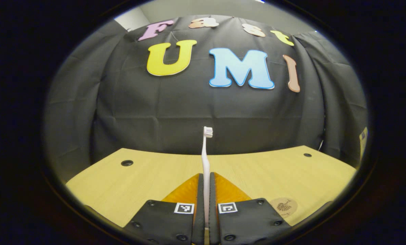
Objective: Put the toothbrush and toothpaste on the desktop into the cup, then pick up the cup and place it on the coaster on the desktop.
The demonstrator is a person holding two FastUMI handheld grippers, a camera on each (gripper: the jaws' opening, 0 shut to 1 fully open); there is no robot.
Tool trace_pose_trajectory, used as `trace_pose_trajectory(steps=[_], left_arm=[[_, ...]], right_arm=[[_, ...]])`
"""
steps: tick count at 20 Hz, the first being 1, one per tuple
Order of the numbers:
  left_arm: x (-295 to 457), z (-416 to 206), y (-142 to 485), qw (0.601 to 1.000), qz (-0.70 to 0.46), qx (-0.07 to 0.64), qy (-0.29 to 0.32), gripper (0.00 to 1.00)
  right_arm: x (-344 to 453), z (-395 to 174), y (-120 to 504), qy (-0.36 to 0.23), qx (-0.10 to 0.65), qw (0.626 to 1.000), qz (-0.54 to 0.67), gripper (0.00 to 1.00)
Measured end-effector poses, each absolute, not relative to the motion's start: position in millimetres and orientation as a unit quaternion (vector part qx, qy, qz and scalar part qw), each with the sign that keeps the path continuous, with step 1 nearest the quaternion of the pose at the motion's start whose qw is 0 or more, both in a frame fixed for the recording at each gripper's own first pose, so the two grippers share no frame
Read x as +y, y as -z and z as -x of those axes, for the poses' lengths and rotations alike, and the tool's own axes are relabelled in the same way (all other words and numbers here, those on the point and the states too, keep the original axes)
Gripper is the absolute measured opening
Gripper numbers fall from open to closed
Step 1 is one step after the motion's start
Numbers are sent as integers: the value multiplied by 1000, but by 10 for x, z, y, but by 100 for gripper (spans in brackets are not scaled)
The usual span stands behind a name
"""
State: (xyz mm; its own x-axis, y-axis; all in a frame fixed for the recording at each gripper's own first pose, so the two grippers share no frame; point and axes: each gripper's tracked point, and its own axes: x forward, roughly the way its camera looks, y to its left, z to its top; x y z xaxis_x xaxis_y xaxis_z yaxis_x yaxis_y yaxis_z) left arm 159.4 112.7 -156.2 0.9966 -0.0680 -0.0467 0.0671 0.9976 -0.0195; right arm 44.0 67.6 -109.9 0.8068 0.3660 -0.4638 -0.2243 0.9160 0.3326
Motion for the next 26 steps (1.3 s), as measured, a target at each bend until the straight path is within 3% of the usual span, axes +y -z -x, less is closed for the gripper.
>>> trace_pose_trajectory(steps=[9,14,25,26], left_arm=[[1109,-1375,1667,998,20,8,58,12],[1054,-1187,1680,997,9,18,73,87],[1196,-725,1169,998,12,4,54,88],[1221,-682,1140,999,13,5,51,96]], right_arm=[[783,-391,1311,-167,303,932,-107,22],[858,-410,1286,-172,299,932,-112,22],[1074,-704,985,-202,236,945,-104,22],[1110,-763,930,-207,224,947,-102,22]])
